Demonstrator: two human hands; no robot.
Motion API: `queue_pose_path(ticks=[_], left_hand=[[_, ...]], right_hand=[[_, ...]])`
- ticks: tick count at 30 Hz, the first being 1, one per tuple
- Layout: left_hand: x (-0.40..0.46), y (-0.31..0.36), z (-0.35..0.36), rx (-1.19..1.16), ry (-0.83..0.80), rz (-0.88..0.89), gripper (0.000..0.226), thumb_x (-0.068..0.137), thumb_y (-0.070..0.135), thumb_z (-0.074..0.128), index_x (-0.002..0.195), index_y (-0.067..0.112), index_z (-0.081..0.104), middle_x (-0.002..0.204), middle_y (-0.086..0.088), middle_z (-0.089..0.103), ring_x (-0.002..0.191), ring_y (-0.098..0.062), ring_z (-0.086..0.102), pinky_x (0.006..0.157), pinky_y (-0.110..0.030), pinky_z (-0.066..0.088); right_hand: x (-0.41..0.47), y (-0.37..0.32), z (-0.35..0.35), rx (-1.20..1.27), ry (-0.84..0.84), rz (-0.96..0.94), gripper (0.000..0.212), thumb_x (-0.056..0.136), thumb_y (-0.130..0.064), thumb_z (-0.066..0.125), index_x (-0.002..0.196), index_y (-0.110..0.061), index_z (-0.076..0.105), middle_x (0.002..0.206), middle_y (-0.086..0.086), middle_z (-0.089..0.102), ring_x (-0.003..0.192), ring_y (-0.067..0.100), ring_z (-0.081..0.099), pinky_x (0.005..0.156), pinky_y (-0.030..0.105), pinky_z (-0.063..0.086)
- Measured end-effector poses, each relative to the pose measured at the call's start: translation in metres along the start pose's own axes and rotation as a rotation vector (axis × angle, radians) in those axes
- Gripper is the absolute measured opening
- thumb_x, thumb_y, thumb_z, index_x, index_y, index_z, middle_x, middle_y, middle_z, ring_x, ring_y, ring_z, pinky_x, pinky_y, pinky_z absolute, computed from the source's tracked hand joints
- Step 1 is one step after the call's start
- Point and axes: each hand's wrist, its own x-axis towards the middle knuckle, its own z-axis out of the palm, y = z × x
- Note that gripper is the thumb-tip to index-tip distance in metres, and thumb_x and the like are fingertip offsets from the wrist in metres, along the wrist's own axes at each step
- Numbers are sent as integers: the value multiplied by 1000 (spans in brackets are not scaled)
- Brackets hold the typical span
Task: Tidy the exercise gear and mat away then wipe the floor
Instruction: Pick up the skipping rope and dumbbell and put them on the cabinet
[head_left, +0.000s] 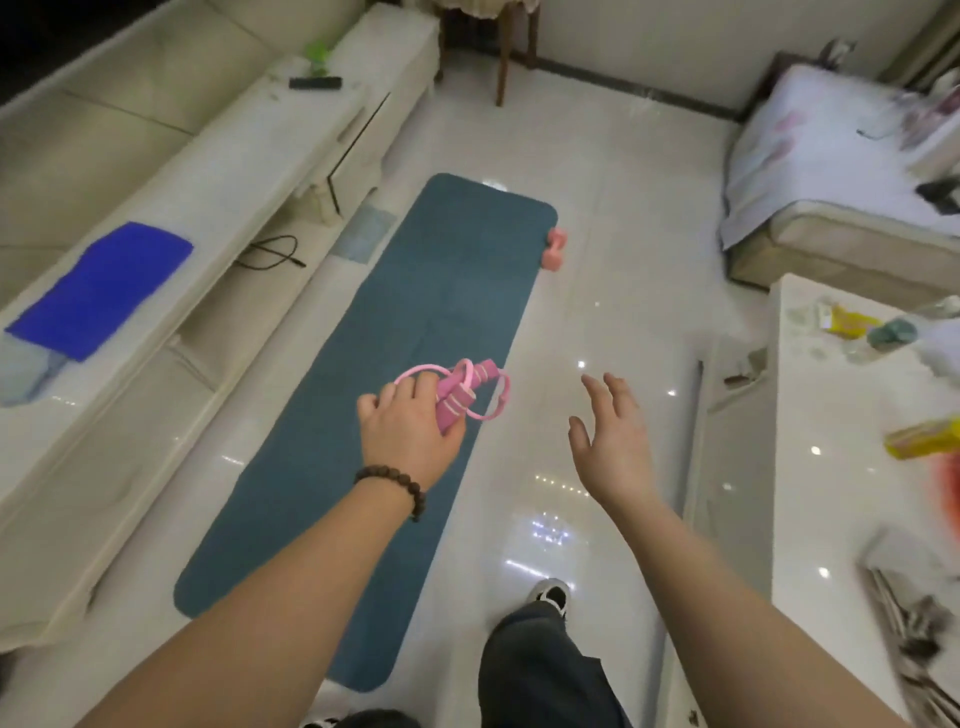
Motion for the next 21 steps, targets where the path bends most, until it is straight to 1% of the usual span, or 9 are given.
queue_pose_path(ticks=[4, 9, 13, 17, 19, 21], left_hand=[[44, 92, 28, -81, -25, -11, 35, 82, 43, 64, 109, 22, 58, 102, 0, 65, 94, -25, 58, 81, -37, 36], [99, 177, 42, -120, -45, -9, 36, 82, 43, 65, 111, 22, 57, 100, 0, 62, 94, -24, 57, 77, -35, 39], [150, 215, 51, -144, -69, -37, 38, 84, 45, 63, 112, 21, 56, 99, -2, 60, 88, -24, 59, 73, -36, 47], [210, 238, 67, -186, -64, -65, 35, 85, 43, 63, 114, 24, 55, 104, 3, 58, 82, -18, 55, 66, -30, 42], [243, 245, 82, -189, -58, -86, 34, 86, 44, 61, 112, 23, 55, 101, 3, 57, 77, -15, 50, 64, -30, 40], [279, 251, 101, -164, -61, -104, 37, 86, 49, 61, 109, 20, 55, 94, 2, 56, 75, -17, 54, 63, -32, 45]], right_hand=[[56, 64, -43, 13, -6, 9, 52, 93, -18, 52, 143, -14, 37, 153, 12, 27, 143, 27, 20, 115, 36, 18], [119, 118, -95, 0, 16, -5, 52, 93, -19, 52, 143, -15, 38, 153, 12, 28, 142, 27, 21, 116, 39, 20], [168, 145, -118, -2, 8, -1, 52, 94, -21, 51, 144, -17, 37, 154, 9, 27, 143, 25, 20, 116, 39, 20], [227, 168, -126, -11, 0, -11, 51, 94, -21, 51, 143, -17, 37, 154, 10, 27, 143, 26, 20, 116, 40, 21], [263, 178, -126, -24, -4, -23, 51, 94, -21, 51, 144, -17, 37, 154, 9, 26, 143, 25, 20, 116, 41, 21], [308, 189, -122, -32, 1, -41, 51, 93, -20, 52, 143, -16, 39, 153, 10, 28, 142, 27, 22, 116, 42, 21]])
